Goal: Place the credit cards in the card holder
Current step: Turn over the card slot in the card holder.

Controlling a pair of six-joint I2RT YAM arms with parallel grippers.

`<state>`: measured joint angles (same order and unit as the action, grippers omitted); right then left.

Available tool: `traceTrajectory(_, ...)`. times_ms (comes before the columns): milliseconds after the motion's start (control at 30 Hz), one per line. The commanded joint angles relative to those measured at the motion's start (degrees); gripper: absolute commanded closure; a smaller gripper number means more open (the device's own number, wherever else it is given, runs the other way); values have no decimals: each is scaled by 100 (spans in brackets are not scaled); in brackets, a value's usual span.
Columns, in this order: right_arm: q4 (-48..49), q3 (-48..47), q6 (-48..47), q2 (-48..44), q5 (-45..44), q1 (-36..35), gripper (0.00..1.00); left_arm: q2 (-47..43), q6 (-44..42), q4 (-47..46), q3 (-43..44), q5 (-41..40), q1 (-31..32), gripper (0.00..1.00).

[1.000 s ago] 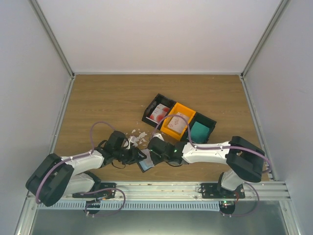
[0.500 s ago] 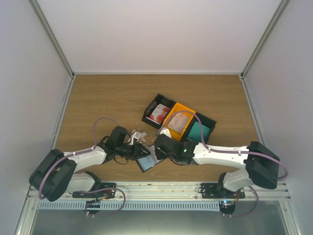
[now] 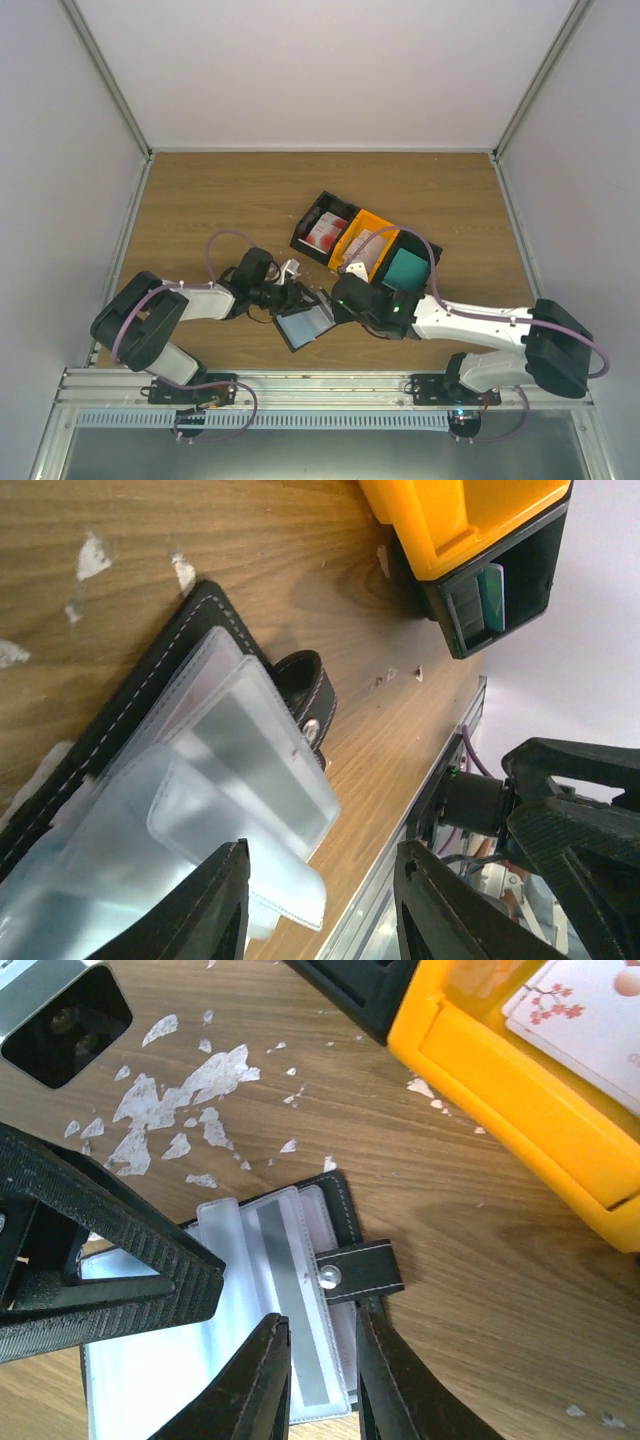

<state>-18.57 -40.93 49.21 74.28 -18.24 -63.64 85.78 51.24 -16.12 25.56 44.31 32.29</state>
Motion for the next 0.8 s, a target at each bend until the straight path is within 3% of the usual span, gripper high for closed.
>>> traceTrajectory(0,-91,143,132,-297,-284,115,78,138,67,-556,189,-62,99,56)
traceTrajectory(233,167,185,-543,-240,323,275,62,-358,-222,95,355,-533,128,49)
traceTrajectory(367,596,217,-923,78,904,341,59,-791,-419,618,366,-915,128,45)
traceTrajectory(600,750,61,-911,959,1152,360,61,-1298,-514,1156,102,-1436,128,44)
traceTrajectory(767,452,-100,-715,1385,728,369,73,-1464,-533,1348,-136,-1597,128,48)
